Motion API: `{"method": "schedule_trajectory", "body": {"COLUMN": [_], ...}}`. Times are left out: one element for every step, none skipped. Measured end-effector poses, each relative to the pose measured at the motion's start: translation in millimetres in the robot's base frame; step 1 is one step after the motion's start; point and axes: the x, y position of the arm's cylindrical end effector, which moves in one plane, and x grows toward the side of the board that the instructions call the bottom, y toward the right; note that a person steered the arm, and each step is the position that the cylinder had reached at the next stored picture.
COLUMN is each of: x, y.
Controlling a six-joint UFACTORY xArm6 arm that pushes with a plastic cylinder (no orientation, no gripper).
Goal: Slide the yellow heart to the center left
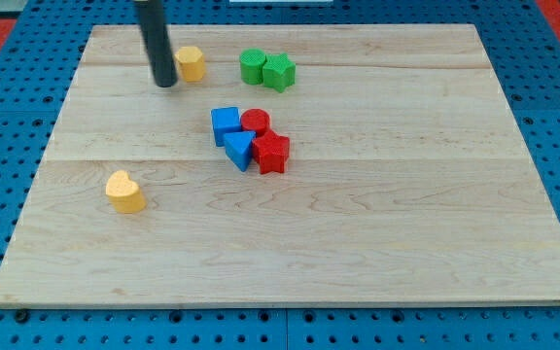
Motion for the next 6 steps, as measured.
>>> {"method": "schedule_trajectory", "body": {"x": [-16.5, -17.0, -17.0, -14.8, 64.6, 149.2], "y": [0.7, 105.7, 83.0, -2.7, -52.4, -87.6]}}
